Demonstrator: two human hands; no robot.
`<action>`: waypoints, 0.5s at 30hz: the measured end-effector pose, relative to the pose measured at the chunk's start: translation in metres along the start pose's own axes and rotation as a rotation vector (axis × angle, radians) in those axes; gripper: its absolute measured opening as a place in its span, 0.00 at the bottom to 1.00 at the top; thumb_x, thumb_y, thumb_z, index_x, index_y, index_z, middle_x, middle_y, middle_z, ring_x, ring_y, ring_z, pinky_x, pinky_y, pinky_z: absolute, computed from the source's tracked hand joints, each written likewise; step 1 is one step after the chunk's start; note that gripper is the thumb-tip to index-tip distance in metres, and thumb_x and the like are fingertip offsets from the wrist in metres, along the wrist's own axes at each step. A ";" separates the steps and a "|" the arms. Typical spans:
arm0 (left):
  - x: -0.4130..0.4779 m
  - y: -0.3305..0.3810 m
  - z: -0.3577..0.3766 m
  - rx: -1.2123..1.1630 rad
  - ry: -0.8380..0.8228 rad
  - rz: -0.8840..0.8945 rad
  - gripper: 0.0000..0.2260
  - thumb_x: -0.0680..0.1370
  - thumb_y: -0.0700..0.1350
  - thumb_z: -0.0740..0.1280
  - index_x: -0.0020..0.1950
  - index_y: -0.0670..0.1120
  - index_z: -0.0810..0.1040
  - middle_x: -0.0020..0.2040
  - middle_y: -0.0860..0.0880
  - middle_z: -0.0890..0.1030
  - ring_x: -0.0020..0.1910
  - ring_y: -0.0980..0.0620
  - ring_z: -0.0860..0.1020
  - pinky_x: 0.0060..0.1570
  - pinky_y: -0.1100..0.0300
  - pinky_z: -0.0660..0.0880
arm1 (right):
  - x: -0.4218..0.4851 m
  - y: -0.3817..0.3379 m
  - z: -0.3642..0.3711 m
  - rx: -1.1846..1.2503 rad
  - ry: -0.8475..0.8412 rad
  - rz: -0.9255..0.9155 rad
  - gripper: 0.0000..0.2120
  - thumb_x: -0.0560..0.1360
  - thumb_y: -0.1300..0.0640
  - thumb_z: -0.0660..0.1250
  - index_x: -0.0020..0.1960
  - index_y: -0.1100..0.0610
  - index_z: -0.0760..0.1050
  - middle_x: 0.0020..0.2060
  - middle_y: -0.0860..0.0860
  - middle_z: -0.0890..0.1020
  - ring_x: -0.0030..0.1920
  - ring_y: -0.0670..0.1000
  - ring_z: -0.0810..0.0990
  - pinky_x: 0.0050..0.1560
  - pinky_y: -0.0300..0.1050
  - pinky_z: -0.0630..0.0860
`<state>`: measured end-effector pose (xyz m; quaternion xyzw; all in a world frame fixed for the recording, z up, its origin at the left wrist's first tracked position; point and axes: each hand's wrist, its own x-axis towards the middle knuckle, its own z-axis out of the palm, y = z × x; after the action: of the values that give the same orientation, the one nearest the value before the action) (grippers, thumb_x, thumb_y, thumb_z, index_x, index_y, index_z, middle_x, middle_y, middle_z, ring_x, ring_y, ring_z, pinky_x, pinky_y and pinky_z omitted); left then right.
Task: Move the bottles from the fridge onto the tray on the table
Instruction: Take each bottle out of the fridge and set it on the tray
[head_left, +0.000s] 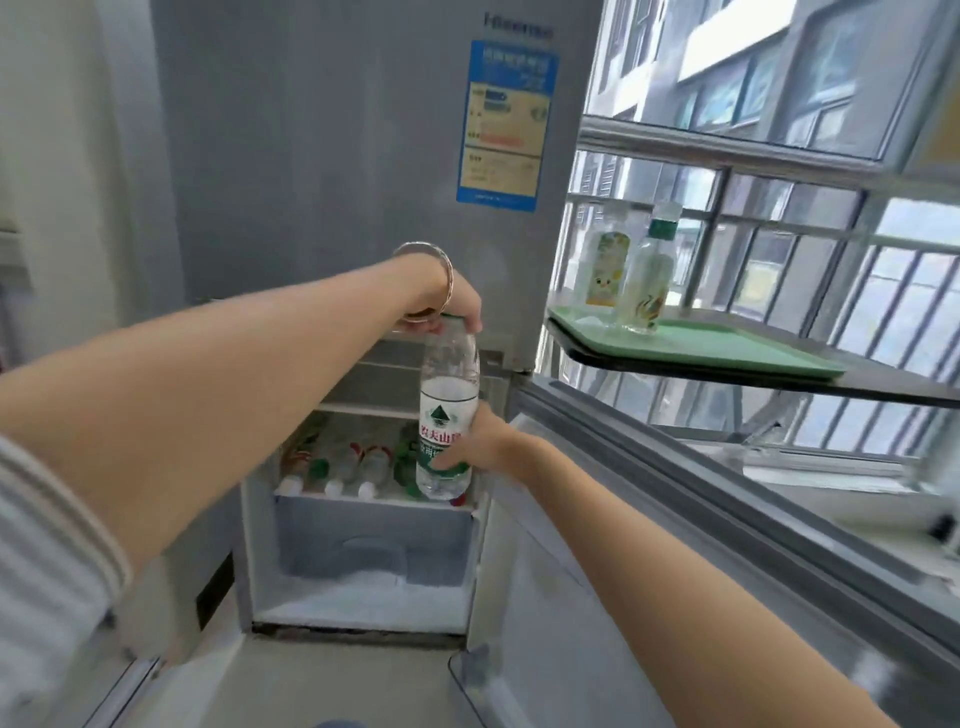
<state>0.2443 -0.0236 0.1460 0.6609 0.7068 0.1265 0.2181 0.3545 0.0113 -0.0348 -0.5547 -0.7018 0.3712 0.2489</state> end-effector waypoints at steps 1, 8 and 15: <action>-0.013 0.017 -0.003 -0.001 0.050 0.065 0.16 0.75 0.52 0.68 0.55 0.43 0.74 0.38 0.46 0.75 0.28 0.52 0.70 0.29 0.62 0.68 | -0.008 -0.003 -0.014 0.064 0.049 0.002 0.59 0.44 0.50 0.79 0.72 0.59 0.61 0.63 0.53 0.77 0.64 0.56 0.77 0.65 0.54 0.75; -0.052 0.112 -0.017 -0.112 0.552 0.396 0.20 0.73 0.61 0.66 0.50 0.44 0.74 0.34 0.50 0.71 0.31 0.53 0.70 0.28 0.61 0.67 | -0.097 -0.044 -0.107 0.413 0.288 -0.149 0.20 0.64 0.68 0.78 0.50 0.58 0.73 0.43 0.51 0.83 0.43 0.48 0.85 0.41 0.38 0.81; -0.023 0.176 0.016 -0.502 0.355 0.597 0.29 0.75 0.64 0.60 0.60 0.39 0.74 0.44 0.47 0.79 0.36 0.52 0.76 0.33 0.57 0.75 | -0.108 -0.040 -0.209 0.353 0.711 -0.225 0.30 0.64 0.59 0.79 0.63 0.59 0.70 0.53 0.54 0.82 0.52 0.52 0.82 0.58 0.48 0.78</action>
<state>0.4071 -0.0310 0.2177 0.7309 0.4585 0.4639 0.2009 0.5178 -0.0457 0.1298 -0.5170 -0.5538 0.2419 0.6062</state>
